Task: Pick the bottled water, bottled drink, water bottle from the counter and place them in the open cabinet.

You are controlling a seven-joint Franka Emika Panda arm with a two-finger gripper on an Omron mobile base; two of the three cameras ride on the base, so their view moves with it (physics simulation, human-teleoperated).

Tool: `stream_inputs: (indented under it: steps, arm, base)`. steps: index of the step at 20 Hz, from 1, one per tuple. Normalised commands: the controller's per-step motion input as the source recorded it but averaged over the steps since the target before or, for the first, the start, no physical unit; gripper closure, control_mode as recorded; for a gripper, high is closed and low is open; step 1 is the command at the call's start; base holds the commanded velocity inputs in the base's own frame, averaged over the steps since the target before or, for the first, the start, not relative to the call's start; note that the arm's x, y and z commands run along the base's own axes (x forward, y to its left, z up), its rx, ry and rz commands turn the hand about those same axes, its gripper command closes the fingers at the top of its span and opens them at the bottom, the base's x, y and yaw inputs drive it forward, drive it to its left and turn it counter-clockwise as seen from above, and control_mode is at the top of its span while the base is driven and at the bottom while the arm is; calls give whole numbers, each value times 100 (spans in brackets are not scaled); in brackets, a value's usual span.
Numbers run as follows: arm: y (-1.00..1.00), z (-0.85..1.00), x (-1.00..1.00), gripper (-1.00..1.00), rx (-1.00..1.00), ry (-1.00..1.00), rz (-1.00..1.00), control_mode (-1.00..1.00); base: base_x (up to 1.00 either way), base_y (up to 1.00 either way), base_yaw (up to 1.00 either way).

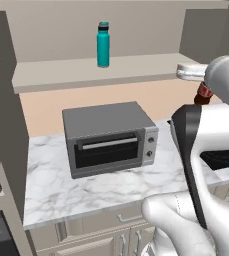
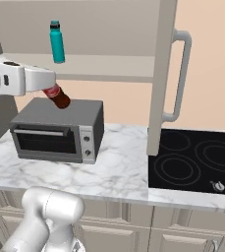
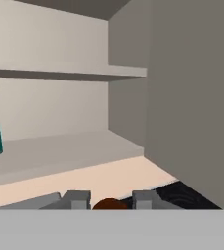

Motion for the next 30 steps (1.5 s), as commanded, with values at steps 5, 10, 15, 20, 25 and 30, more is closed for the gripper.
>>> stream_inputs:
  steps: [5, 10, 15, 20, 25, 30]
  arm:
    - [0, 54, 27, 100, 1, 0, -4, -100]
    - [-1, 43, 21, 100, 3, 0, -1, -100]
    - [-3, 17, 16, 100, 5, -2, 0, -100]
    - [-7, 0, 32, 100, 7, 0, 0, -100]
    - [-3, 0, 42, 100, 8, 0, 0, -100]
    - [0, -4, 42, 100, 5, 0, 0, -100]
  base:
    - [0, 0, 0]
    - [0, 0, 0]
    - [0, 0, 0]
    - [0, 0, 0]
    - [0, 0, 0]
    - [0, 0, 0]
